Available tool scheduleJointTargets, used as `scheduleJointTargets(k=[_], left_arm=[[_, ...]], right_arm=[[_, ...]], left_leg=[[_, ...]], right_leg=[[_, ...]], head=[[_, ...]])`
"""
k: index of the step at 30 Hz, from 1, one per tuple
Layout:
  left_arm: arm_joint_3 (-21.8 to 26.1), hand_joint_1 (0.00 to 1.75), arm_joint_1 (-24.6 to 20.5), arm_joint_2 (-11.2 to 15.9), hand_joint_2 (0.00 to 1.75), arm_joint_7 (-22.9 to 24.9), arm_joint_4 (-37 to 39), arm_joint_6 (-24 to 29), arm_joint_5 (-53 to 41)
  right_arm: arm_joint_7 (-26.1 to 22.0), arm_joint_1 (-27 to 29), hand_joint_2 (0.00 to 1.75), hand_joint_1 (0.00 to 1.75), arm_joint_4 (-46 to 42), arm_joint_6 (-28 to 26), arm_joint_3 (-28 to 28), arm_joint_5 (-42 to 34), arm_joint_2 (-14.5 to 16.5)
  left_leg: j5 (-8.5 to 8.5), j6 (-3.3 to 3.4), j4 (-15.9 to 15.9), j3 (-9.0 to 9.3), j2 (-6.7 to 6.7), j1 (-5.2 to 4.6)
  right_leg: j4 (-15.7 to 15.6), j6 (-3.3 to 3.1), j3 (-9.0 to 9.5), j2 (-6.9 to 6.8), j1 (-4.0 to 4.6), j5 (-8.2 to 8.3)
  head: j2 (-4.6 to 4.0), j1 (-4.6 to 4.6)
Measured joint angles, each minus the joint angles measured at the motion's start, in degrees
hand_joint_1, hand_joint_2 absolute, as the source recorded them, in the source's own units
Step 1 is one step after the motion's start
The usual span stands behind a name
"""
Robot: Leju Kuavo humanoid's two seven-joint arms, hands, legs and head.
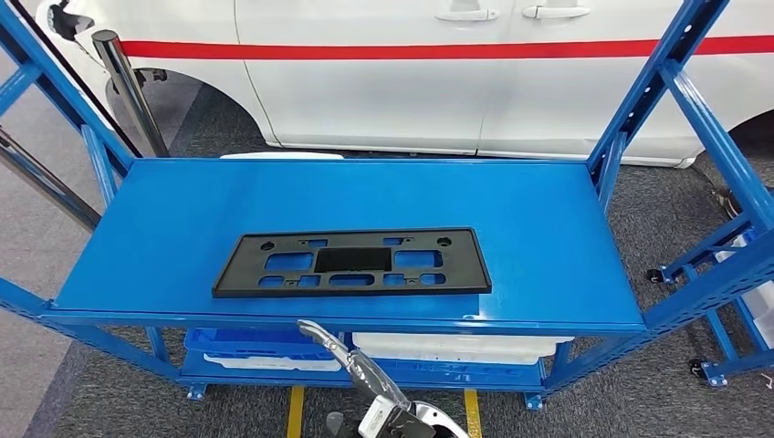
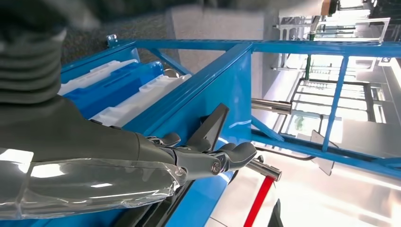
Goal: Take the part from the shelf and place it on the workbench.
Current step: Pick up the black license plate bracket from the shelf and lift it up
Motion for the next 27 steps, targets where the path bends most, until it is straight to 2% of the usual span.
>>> scheduleJointTargets(k=[1,2,3,4,7,9,11,12,13,14,16,17,18,19,21,23,24,25,27], left_arm=[[0.00,0.00,-0.02,0.01,0.00,0.04,0.00,-0.01,0.07],[0.00,0.00,-0.10,0.01,0.00,0.08,0.00,-0.01,0.11],[0.00,0.00,-0.17,0.02,0.00,0.11,0.00,-0.01,0.16],[0.00,0.00,-0.20,0.04,0.00,0.14,0.00,-0.02,0.19],[0.00,0.00,-0.09,0.09,0.00,0.26,0.01,-0.02,0.19],[0.00,0.00,-0.12,0.09,0.00,0.29,0.00,-0.02,0.19],[0.00,0.00,-0.13,0.10,0.00,0.29,0.00,-0.02,0.19],[0.00,0.00,-0.12,0.11,0.00,0.30,0.00,-0.02,0.21],[0.00,0.00,-0.11,0.11,0.00,0.31,0.00,-0.02,0.25],[0.00,0.00,-0.11,0.12,0.00,0.31,0.00,-0.04,0.28],[0.00,0.00,-0.11,0.13,0.00,0.32,0.00,-0.13,0.33],[0.00,0.00,-0.12,0.13,0.00,0.32,0.00,-0.17,0.33],[0.00,0.00,-0.13,0.13,0.00,0.32,0.00,-0.22,0.34],[0.00,0.00,-0.15,0.16,0.00,0.32,0.00,-0.25,0.34],[0.00,0.00,-0.21,0.31,0.00,0.32,0.00,-0.34,0.33],[0.00,0.00,-0.27,0.49,0.00,0.38,0.01,-0.53,0.31],[0.00,0.00,-0.31,0.56,0.00,0.42,0.01,-0.64,0.29],[0.00,0.00,-0.33,0.69,0.00,0.44,0.01,-0.72,0.28],[0.00,0.00,-0.35,0.96,0.00,0.45,0.00,-0.79,0.24]], right_arm=[[0.10,-0.11,1.75,0.00,0.11,-0.23,0.01,0.15,0.10],[0.21,-0.26,1.75,0.00,0.23,-0.50,0.01,0.36,0.22],[0.32,-0.41,1.75,0.00,0.33,-0.73,0.02,0.58,0.34],[0.39,-0.54,1.75,0.00,0.41,-0.90,0.02,0.76,0.45],[0.45,-0.78,1.75,0.00,0.47,-0.99,0.02,0.94,0.62],[0.45,-0.87,1.75,0.00,0.50,-1.01,0.02,0.95,0.65],[0.55,-0.90,1.75,0.00,0.63,-1.34,0.02,1.15,0.66],[0.75,-0.91,1.75,0.00,0.73,-1.97,0.02,1.63,0.66],[1.07,-0.95,1.75,0.00,0.86,-3.02,0.03,2.48,0.68],[1.54,-1.06,1.75,0.00,0.98,-4.54,0.06,3.77,0.73],[2.61,-1.54,1.75,0.00,1.26,-8.45,0.21,7.32,0.97],[3.13,-1.85,1.75,0.00,1.39,-10.47,0.32,9.22,1.14],[3.66,-2.19,1.75,0.00,1.53,-12.61,0.45,11.27,1.36],[4.28,-2.57,1.75,0.00,1.72,-14.94,0.61,13.59,1.56],[6.41,-3.55,1.75,0.00,2.39,-21.24,1.05,20.25,2.09],[9.02,-4.68,1.75,0.00,3.38,-27.59,1.50,27.64,2.77],[9.97,-5.20,1.75,0.00,3.86,-29.73,1.67,30.33,3.15],[10.68,-5.65,1.75,0.00,4.35,-31.13,1.84,32.16,3.51],[11.64,-6.22,1.75,0.00,5.20,-32.43,2.11,34.08,3.93]], left_leg=[[1.98,0.16,-3.61,1.06,0.01,-0.08],[3.04,0.44,-6.25,1.84,0.02,-0.20],[3.57,0.78,-7.53,2.17,0.02,-0.32],[3.45,1.15,-7.83,2.22,0.00,-0.46],[4.69,2.34,-8.43,2.62,0.07,-0.08],[4.94,2.84,-8.78,2.72,0.19,0.11],[4.89,3.00,-8.78,2.66,0.21,0.12],[4.85,3.01,-8.77,2.67,0.21,0.11],[4.80,2.99,-8.76,2.71,0.20,0.12],[4.74,2.96,-8.75,2.80,0.16,0.12],[4.56,2.77,-8.74,3.05,0.07,0.12],[4.45,2.62,-8.68,3.10,0.04,0.05],[4.36,2.41,-8.62,3.09,0.02,-0.04],[4.30,2.15,-8.59,3.02,0.01,-0.11],[4.33,1.41,-8.76,3.03,0.01,-0.13],[3.81,0.72,-8.33,2.89,0.04,0.04],[2.79,0.48,-6.94,2.31,0.05,0.11],[1.15,0.28,-4.24,1.11,0.05,0.17],[-2.22,-0.03,2.72,-2.16,0.04,0.19]], right_leg=[[0.10,0.19,0.34,0.01,0.06,-0.25],[0.19,0.45,0.46,0.01,0.15,-0.46],[0.27,0.72,0.45,0.01,0.24,-0.62],[0.30,0.99,0.45,0.02,0.33,-0.70],[1.22,1.91,0.21,-0.01,0.41,-1.67],[5.98,2.49,-1.98,-0.12,0.23,-4.60],[13.61,2.85,-5.83,-0.15,-0.03,-7.93],[16.19,2.97,-7.25,-0.16,-0.17,-8.47],[16.65,3.03,-7.68,-0.17,-0.29,-7.84],[14.71,3.00,-6.93,-0.18,-0.39,-6.13],[6.77,2.67,-3.36,-0.20,-0.47,-1.83],[3.33,2.47,-1.76,-0.21,-0.38,-0.59],[1.17,2.29,-0.84,-0.21,-0.27,-0.01],[0.38,2.18,-0.60,-0.19,-0.14,-0.05],[0.01,1.84,-0.64,-0.08,0.06,0.01],[-0.53,1.19,-0.39,-0.06,-0.10,0.33],[-0.81,0.86,-0.24,-0.09,-0.23,0.49],[-0.99,0.59,-0.10,-0.17,-0.28,0.56],[-0.96,0.29,-0.09,-0.29,-0.15,0.49]], head=[[0.00,0.01],[0.00,0.01],[0.00,0.02],[0.00,0.02],[0.00,0.04],[0.00,0.06],[0.00,0.05],[0.00,0.05],[0.00,0.05],[0.00,0.05],[0.00,0.05],[0.00,0.05],[0.00,0.04],[0.00,0.03],[0.00,0.02],[0.00,0.03],[0.00,0.02],[0.00,0.01],[0.00,0.00]])
